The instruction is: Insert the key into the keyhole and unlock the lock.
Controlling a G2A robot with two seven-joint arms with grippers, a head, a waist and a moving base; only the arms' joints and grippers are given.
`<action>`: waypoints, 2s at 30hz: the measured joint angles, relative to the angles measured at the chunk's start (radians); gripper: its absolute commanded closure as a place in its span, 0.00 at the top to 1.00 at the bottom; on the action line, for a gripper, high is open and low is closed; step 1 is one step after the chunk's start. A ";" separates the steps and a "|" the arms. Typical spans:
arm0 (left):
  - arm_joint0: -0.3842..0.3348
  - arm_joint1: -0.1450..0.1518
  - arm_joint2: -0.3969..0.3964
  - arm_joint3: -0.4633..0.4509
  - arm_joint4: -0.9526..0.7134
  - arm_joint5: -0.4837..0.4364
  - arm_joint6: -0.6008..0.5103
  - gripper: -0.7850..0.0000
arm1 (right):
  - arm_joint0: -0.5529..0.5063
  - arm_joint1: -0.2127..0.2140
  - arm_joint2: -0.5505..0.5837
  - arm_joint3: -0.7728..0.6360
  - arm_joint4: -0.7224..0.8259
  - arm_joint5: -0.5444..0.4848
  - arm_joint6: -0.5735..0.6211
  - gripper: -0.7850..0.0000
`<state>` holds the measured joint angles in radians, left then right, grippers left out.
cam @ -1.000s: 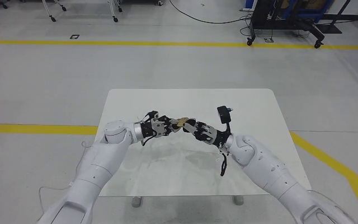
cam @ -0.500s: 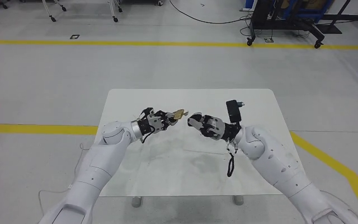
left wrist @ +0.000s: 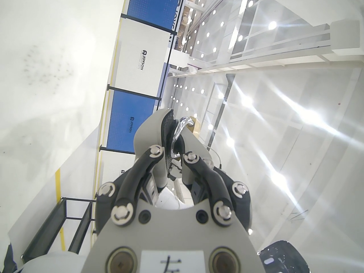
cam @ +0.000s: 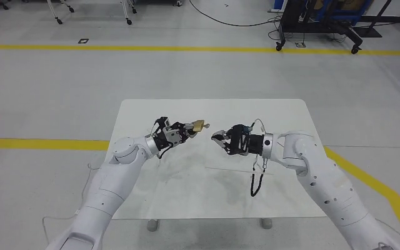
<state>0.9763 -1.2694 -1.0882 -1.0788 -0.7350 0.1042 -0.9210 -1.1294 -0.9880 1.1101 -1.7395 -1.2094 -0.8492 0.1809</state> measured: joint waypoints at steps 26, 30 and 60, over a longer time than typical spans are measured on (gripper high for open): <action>0.019 0.011 -0.016 -0.046 0.136 -0.085 0.058 0.00 | -0.088 0.015 0.071 0.000 0.076 0.024 0.077 0.94; 0.034 0.014 -0.024 -0.069 0.184 -0.142 0.099 0.00 | -0.051 0.007 0.032 0.052 0.535 0.143 0.301 1.00; 0.100 -0.007 -0.017 -0.185 0.193 -0.041 0.455 0.00 | -0.049 -0.063 -0.113 0.239 1.364 0.507 0.270 0.61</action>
<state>1.0768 -1.2760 -1.1053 -1.2639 -0.5423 0.0633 -0.4665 -1.1781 -1.0508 0.9967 -1.5008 0.1550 -0.3420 0.4505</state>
